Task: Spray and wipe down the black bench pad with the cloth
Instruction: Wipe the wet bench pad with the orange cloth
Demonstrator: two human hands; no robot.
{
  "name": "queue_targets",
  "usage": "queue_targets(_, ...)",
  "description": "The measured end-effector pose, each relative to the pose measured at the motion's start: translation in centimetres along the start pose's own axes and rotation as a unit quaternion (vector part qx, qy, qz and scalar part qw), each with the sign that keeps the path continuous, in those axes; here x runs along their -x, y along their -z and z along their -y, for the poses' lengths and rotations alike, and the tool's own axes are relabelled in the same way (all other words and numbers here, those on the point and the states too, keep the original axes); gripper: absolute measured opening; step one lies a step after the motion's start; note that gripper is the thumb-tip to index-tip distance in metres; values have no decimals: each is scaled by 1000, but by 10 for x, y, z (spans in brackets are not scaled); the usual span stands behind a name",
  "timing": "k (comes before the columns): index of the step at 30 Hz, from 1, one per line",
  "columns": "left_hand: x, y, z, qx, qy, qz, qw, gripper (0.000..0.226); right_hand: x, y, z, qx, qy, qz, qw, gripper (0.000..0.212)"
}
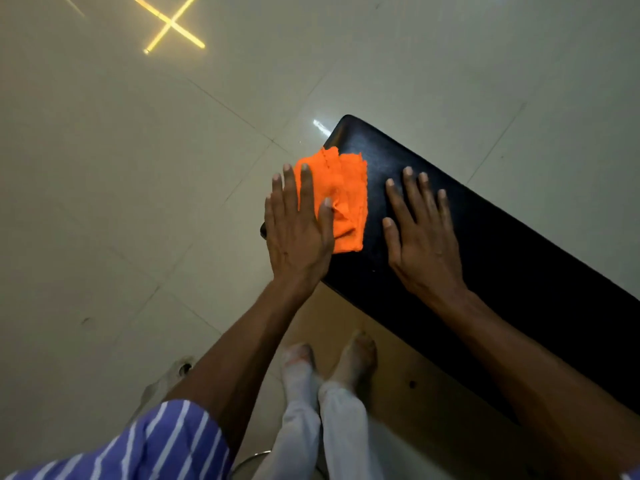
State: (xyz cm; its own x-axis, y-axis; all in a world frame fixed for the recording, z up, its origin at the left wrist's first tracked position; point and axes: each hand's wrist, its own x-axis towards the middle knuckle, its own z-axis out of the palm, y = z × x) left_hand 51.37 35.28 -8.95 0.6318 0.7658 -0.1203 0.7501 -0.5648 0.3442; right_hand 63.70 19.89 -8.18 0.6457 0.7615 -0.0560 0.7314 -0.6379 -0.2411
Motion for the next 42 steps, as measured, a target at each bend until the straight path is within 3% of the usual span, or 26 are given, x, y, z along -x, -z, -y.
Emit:
queue_targets(4, 43, -12, -1, -8, -44, -57, 997, 60, 1, 0, 2, -12, -2, -1, 1000, 60)
queue_targets(9, 60, -14, 1, 9, -66, -45, 997, 62, 2, 9, 2, -37, -8, 12, 999, 61)
queue_targets(13, 14, -8, 1, 48, 23, -69, 996, 61, 9, 13, -3, -54, -19, -19, 998, 61)
queue_targets(16, 30, -11, -8, 56, 67, -86, 992, 59, 17, 17, -8, -54, -42, -14, 998, 61)
queue_targets(22, 69, -16, -12, 22, -20, -68, 997, 60, 35, 23, -19, -40, -62, 13, 997, 60)
queue_targets(27, 45, -18, -26, -5, -7, -81, 997, 60, 44, 24, -34, -60, -73, -1, 995, 59)
queue_targets(32, 110, -33, -28, -22, -179, -21, 983, 61, 44, 21, -37, -42, -68, 9, 997, 59)
queue_targets(38, 60, -31, -37, -55, -143, -66, 986, 58, 47, 23, -44, -54, -59, 7, 997, 59)
queue_targets(42, 100, -34, -45, -54, -174, -25, 983, 60, 51, 31, -45, -83, -70, 19, 994, 58)
